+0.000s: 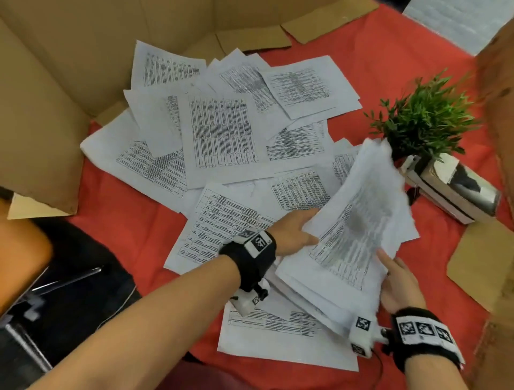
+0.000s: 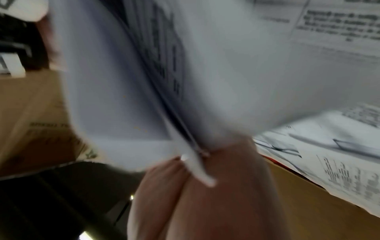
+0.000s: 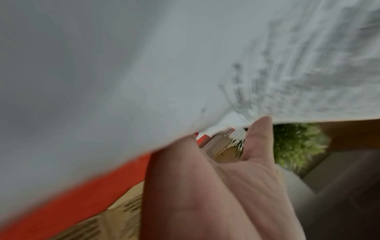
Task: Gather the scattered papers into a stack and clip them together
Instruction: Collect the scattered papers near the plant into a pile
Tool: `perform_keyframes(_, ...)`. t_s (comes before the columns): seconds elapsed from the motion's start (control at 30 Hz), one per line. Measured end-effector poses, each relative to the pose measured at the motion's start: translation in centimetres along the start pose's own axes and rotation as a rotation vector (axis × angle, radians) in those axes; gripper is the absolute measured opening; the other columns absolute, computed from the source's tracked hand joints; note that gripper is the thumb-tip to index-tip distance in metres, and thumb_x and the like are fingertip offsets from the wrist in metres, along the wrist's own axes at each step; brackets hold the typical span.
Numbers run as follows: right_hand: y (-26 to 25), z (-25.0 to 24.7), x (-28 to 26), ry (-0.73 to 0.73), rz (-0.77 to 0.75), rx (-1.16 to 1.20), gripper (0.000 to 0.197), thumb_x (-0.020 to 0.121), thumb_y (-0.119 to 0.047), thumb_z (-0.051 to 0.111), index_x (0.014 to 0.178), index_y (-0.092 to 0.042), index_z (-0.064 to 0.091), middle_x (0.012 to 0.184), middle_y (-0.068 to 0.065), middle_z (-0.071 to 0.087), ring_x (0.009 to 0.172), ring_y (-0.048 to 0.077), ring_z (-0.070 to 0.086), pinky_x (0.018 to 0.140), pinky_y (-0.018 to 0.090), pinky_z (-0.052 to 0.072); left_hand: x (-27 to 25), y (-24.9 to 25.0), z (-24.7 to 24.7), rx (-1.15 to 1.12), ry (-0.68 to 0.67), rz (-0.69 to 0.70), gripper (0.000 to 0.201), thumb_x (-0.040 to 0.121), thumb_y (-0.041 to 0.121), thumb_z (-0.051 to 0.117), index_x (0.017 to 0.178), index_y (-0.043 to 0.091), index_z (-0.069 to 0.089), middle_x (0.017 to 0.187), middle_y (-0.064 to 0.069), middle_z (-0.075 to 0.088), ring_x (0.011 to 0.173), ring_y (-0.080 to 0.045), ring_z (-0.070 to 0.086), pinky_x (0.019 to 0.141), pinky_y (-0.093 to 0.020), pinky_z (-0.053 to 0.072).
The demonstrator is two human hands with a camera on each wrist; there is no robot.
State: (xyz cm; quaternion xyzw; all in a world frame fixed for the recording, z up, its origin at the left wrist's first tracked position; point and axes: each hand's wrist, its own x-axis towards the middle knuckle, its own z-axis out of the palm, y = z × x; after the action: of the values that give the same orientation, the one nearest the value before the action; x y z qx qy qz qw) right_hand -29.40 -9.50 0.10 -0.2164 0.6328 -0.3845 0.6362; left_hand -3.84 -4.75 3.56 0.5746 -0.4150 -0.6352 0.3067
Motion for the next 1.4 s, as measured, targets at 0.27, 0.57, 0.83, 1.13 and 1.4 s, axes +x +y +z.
perform_keyframes(0.27,-1.3,-3.2,-2.5,0.051,-0.151,-0.383,0.029,0.08,-0.02,0.074,0.094,0.004,0.065,0.072,0.0,0.076,0.056,0.003,0.067,0.047,0.012,0.049,-2.4,-2.5,-10.9,0.674,0.477,-0.231,0.079,0.074,0.042,0.08,0.136,0.014,0.041,0.135,-0.007,0.052,0.122,-0.027,0.052,0.1,-0.043,0.045)
perform_keyframes(0.57,-5.6,-7.8,-5.4,0.051,-0.334,-0.579,0.079,0.058,-0.064,0.082,0.101,0.001,0.067,0.101,0.011,0.075,0.091,0.017,0.072,0.081,0.041,0.057,-3.8,-5.6,-13.9,0.824,0.445,-0.435,0.028,0.087,0.028,0.067,0.095,0.002,0.062,0.108,-0.015,0.069,0.096,-0.033,0.066,0.076,-0.035,0.052)
perform_keyframes(0.83,-5.7,-0.3,-6.7,-0.43,-0.268,-1.138,0.015,0.081,-0.028,0.072,0.084,-0.014,0.074,0.081,-0.007,0.077,0.076,0.006,0.065,0.069,0.018,0.051,-1.6,-3.0,-12.3,0.949,0.43,-0.25,0.039,0.087,0.037,0.067,0.111,0.009,0.055,0.104,-0.01,0.06,0.101,-0.032,0.062,0.076,-0.036,0.045)
perform_keyframes(1.13,-1.9,4.5,-5.8,-0.588,-0.323,-1.134,0.067,0.086,-0.016,0.074,0.145,-0.021,0.044,0.107,-0.022,0.068,0.106,-0.019,0.057,0.09,0.003,0.039,-2.6,-4.1,-11.5,0.487,0.465,0.312,0.017,0.088,0.035,0.068,0.097,0.021,0.072,0.104,0.007,0.07,0.097,-0.015,0.063,0.089,-0.044,0.051)
perform_keyframes(1.4,-2.8,5.4,-4.9,-0.421,-0.441,-1.095,0.013,0.089,-0.026,0.071,0.099,-0.021,0.075,0.093,0.013,0.075,0.084,0.03,0.069,0.073,0.034,0.048,-1.4,1.2,-9.0,-0.055,0.341,0.306,0.039,0.075,0.036,0.079,0.07,0.002,0.06,0.08,-0.027,0.069,0.055,-0.022,0.062,0.053,-0.029,0.055)
